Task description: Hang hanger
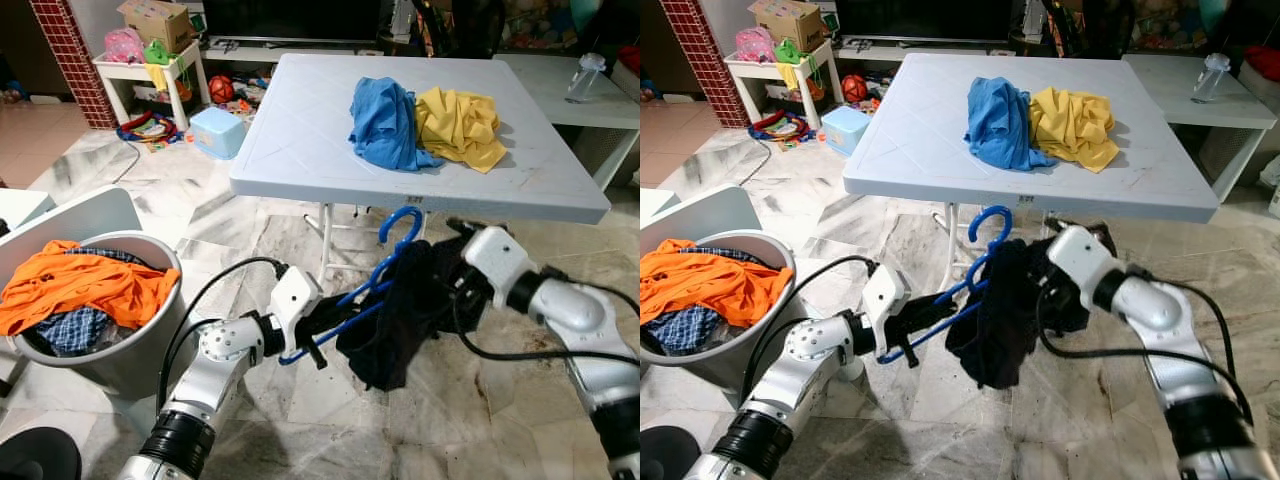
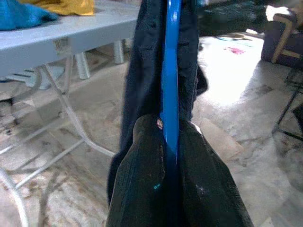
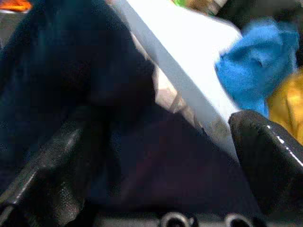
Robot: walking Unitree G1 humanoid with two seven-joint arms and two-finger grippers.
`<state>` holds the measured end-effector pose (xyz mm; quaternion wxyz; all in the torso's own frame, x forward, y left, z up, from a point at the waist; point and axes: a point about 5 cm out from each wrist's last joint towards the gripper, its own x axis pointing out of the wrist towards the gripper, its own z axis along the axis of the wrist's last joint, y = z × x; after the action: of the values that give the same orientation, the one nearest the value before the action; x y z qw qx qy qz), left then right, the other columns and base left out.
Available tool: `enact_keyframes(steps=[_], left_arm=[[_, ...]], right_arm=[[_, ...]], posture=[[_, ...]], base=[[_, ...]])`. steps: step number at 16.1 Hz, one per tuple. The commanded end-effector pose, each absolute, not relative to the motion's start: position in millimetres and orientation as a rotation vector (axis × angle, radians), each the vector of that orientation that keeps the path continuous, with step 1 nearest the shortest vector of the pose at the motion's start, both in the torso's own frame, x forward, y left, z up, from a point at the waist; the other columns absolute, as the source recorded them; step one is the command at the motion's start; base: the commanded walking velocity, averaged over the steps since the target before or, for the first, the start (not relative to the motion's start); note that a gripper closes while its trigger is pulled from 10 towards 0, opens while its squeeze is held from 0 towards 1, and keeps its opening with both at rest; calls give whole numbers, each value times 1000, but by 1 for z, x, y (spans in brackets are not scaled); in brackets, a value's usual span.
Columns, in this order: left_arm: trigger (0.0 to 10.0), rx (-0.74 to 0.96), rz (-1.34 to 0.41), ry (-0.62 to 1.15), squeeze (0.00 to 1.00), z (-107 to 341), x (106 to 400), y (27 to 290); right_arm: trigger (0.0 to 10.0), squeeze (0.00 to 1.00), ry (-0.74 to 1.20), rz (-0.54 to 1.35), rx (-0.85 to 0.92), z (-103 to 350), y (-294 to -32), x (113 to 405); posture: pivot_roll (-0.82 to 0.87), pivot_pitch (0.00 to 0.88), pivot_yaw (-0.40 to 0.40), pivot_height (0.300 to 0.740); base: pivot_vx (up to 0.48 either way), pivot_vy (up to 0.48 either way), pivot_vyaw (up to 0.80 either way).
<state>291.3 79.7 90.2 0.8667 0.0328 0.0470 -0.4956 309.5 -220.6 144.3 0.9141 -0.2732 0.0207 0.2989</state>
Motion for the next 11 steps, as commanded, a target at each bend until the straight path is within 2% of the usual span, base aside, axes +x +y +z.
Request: enact_keyframes(steps=[1,3,7,9,11], left_arm=[[0,68,-965,38,0,102,301,92],[0,82,-948,30,0,105,304,93],[0,89,-941,31,0,107,307,96],[0,72,-997,17,0,111,301,86],[0,63,-1011,7,0,114,300,81]], right_arm=[[10000,427,67,548,-512,145,-235,307],[10000,0,80,602,-455,141,-232,302],[10000,0,144,660,-403,135,-235,294],[10000,0,147,740,-380,129,-219,285],[10000,0,141,746,-382,128,-213,282]], posture=[[-66,0,-13,740],[-65,0,-10,740],[-61,0,-11,740],[-51,0,-15,740],[-46,0,-13,740]], base=[[0,0,0],[0,0,0],[0,0,0],[0,0,0],[0,0,0]])
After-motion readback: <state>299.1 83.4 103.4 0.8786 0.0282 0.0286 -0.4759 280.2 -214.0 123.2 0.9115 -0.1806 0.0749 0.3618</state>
